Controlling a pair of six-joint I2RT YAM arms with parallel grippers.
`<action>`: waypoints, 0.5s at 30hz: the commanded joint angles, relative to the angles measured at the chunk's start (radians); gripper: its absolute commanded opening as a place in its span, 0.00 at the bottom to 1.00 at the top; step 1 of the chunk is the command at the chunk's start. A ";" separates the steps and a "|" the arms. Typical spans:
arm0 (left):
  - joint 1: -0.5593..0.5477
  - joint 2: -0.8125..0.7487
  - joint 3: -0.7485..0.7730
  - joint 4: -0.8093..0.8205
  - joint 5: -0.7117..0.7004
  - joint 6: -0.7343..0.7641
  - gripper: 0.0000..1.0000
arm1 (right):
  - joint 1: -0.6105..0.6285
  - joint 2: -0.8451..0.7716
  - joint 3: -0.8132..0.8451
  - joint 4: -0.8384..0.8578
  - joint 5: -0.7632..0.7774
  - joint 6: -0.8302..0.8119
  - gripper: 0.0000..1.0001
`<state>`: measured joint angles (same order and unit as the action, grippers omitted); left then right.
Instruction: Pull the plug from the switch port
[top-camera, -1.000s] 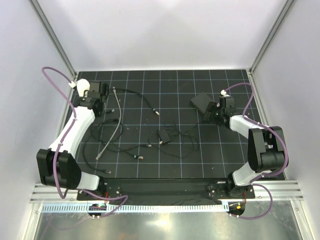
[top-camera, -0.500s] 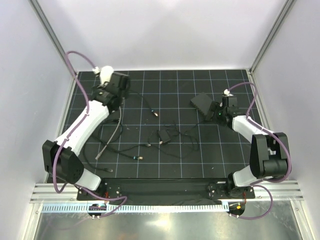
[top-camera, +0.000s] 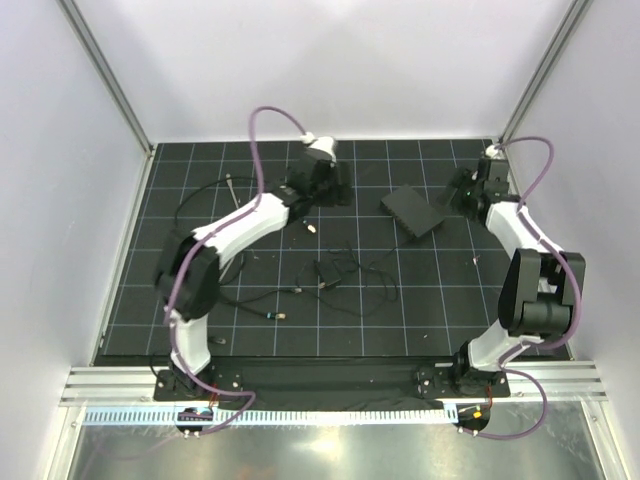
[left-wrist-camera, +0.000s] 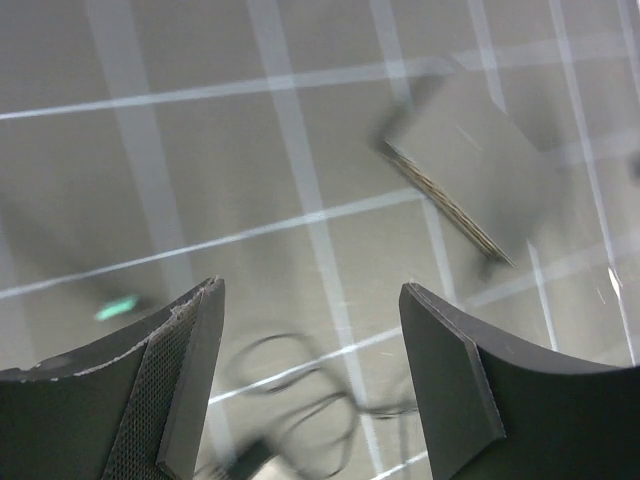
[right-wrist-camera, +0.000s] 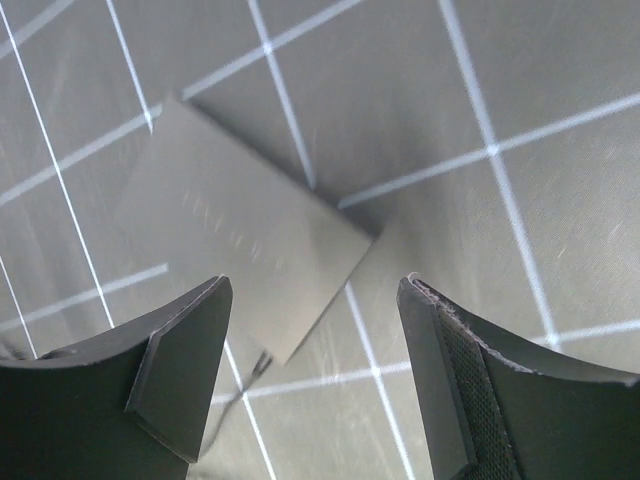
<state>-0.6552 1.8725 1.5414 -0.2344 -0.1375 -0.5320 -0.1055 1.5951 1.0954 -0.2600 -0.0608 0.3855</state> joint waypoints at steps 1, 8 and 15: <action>-0.046 0.078 0.113 0.119 0.261 0.059 0.74 | -0.031 0.037 0.049 0.024 -0.048 -0.022 0.76; -0.066 0.327 0.273 0.064 0.303 0.018 0.57 | -0.046 0.149 -0.061 0.322 -0.168 0.070 0.77; -0.066 0.514 0.463 0.009 0.326 -0.032 0.32 | -0.046 0.184 -0.071 0.351 -0.090 0.075 0.77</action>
<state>-0.7258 2.3451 1.9285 -0.2218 0.1539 -0.5350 -0.1516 1.8004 1.0111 -0.0071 -0.1806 0.4488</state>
